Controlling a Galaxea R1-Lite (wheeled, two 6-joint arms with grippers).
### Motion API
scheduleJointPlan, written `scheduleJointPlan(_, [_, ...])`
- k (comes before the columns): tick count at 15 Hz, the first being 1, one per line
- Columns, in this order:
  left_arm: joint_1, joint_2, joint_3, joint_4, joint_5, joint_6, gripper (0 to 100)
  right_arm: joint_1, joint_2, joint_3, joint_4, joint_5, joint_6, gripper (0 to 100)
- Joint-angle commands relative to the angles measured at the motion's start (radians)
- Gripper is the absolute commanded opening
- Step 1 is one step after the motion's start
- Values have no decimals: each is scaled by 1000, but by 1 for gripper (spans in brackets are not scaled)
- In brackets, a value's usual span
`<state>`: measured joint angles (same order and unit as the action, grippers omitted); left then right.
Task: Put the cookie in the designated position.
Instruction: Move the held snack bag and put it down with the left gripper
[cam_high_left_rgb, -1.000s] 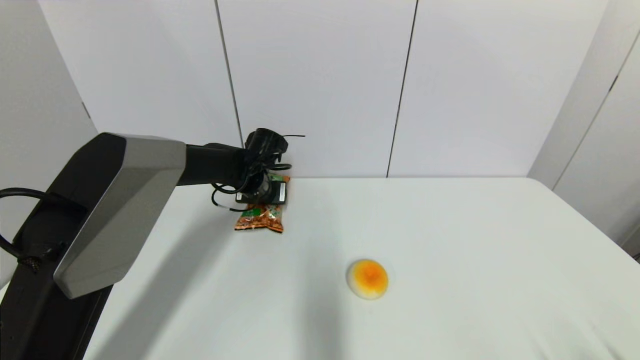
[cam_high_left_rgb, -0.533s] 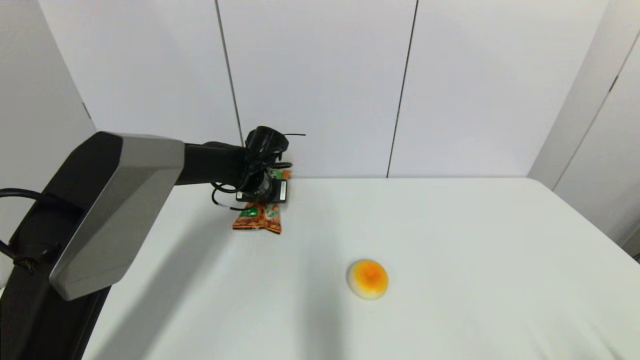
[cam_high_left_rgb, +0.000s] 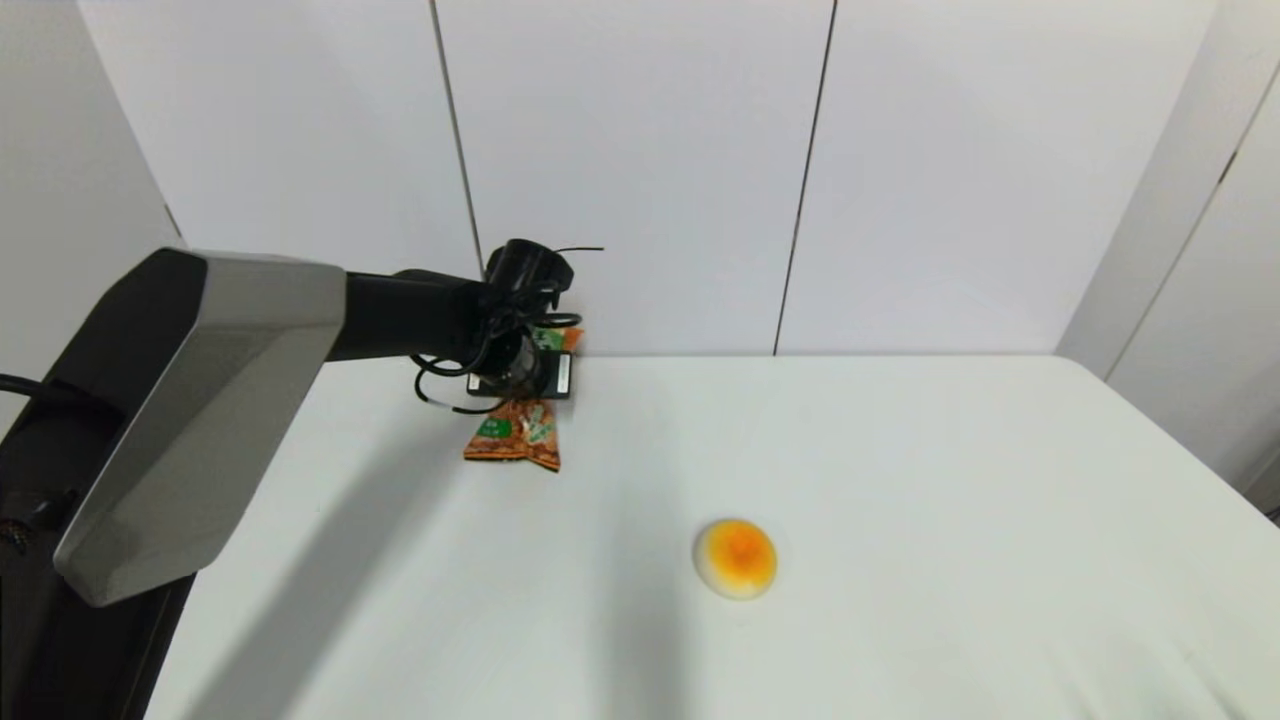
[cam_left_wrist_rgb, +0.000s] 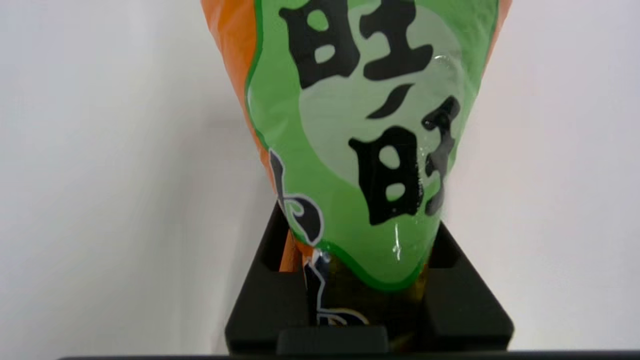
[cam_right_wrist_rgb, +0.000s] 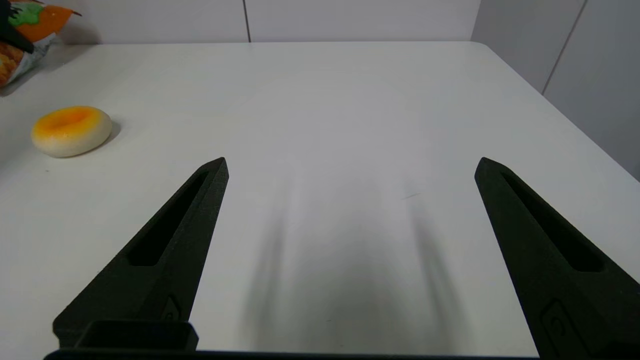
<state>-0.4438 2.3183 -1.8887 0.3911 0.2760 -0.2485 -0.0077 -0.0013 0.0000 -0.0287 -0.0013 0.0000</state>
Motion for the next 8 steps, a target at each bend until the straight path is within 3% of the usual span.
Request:
scheduleJointPlan(1, [-10,-37,8,3,2,-2,0,0,1,8,0,0,0,100])
scheduleJointPlan(8, [-46,-116,14,35,-1,9,0,0,1,8,0,0,0,100])
